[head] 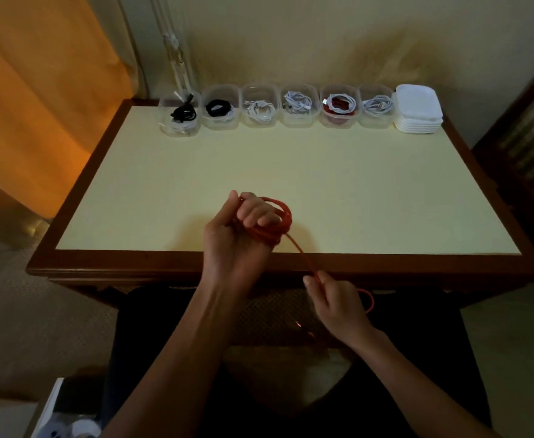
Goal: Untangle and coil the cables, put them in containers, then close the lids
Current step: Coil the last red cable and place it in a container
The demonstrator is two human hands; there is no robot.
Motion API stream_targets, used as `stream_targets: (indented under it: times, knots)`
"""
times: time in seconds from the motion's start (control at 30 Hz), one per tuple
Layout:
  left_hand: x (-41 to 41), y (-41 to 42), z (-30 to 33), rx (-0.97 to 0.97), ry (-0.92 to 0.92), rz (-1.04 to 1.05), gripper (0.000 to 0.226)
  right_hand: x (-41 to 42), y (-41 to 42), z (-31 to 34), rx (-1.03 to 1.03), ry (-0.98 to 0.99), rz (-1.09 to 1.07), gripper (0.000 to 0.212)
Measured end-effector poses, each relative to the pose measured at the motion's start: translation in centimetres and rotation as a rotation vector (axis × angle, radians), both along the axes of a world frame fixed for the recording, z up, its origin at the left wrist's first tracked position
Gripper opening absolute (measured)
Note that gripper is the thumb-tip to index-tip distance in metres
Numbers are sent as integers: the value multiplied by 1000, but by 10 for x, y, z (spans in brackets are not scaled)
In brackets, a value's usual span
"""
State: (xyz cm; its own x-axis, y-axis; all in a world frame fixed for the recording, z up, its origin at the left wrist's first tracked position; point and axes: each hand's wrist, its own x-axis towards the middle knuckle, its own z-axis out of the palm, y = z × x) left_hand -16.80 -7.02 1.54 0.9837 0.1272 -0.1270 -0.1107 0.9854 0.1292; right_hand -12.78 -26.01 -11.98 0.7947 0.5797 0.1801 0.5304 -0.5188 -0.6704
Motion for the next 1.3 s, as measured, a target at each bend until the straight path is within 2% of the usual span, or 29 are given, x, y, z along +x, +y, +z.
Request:
stream_targets:
  times: [0.07,0.17,0.23,0.3,0.37,0.43,0.5,0.53,0.6,0.7,0.8,0.9,1.03,1.2,1.3]
  knots:
    - [11,3,-11,231,189,183,25,-10,6,-6,-53,-38,86,42]
    - [15,-4,-35,974,425,382,15,-21,10,-7,-39,-77,150,33]
    - [7,-16,-50,1354,472,412,4,-25,16,2,-30,-259,162,20]
    - [-3,-23,-63,1583,469,368,10,-27,18,3,-8,-458,202,14]
    - [-13,-25,-72,1725,479,286,10,-21,15,-2,47,-489,231,14]
    - [-21,-26,-77,1821,540,110,7,-13,10,-6,69,-454,251,14]
    - [-28,-26,-83,1917,589,-176,9,-6,6,-5,46,-464,296,12]
    - [-31,-24,-87,1935,595,-316,11,-3,5,-3,29,-481,323,12]
    - [-35,-19,-87,1815,557,-522,24,3,5,3,15,-493,381,14]
    - [-38,-10,-77,1440,385,-734,53,7,8,11,55,-456,426,18]
    - [-39,-5,-76,1118,323,-770,48,10,13,17,51,-467,424,24]
    - [-37,-2,-81,1089,199,-734,37,12,14,23,45,-465,433,41]
    - [-31,1,-78,1131,130,-657,25,16,8,24,2,-466,454,34]
    - [-21,1,-77,1179,122,-512,17,21,5,35,42,-452,363,47]
    - [-17,12,-76,1191,201,-403,21,29,-5,42,100,-439,233,60]
